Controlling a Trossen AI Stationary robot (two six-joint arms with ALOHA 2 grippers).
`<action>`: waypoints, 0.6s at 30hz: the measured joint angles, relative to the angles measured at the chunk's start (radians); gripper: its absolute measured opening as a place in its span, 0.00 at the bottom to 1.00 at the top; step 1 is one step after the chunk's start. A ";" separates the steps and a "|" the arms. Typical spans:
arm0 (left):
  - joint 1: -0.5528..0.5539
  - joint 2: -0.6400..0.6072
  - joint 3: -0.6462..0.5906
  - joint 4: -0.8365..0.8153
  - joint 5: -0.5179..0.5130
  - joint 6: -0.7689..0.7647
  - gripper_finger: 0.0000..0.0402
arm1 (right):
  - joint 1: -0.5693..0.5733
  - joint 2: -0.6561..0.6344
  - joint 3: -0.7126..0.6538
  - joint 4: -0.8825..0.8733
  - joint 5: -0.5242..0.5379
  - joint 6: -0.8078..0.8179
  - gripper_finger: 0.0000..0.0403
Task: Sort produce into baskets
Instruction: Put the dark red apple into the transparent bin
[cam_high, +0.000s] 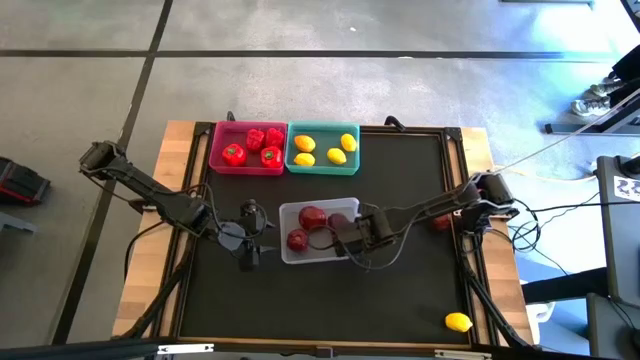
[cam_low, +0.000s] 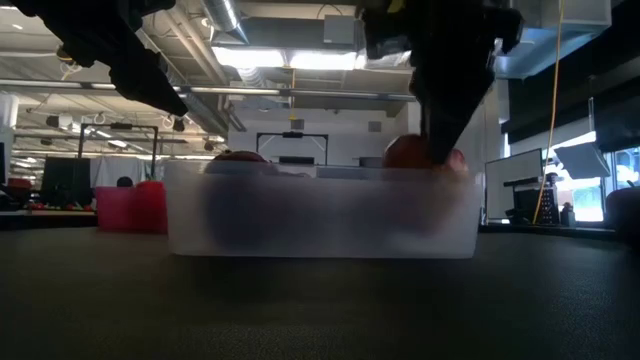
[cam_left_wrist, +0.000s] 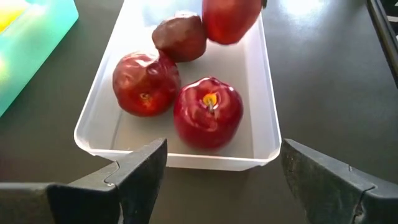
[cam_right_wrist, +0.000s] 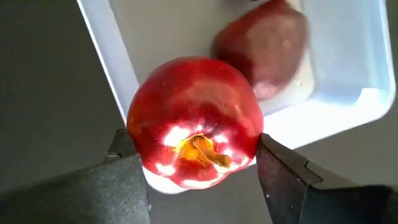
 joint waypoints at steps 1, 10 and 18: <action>0.000 0.000 0.000 0.001 0.000 0.000 0.76 | -0.004 0.009 0.000 0.006 -0.001 -0.005 0.39; 0.000 0.000 0.000 0.001 0.000 0.000 0.76 | -0.014 0.033 0.002 0.004 -0.033 -0.018 0.41; 0.000 0.000 0.000 0.001 0.004 0.005 0.76 | -0.013 0.035 0.001 0.012 -0.060 0.004 0.67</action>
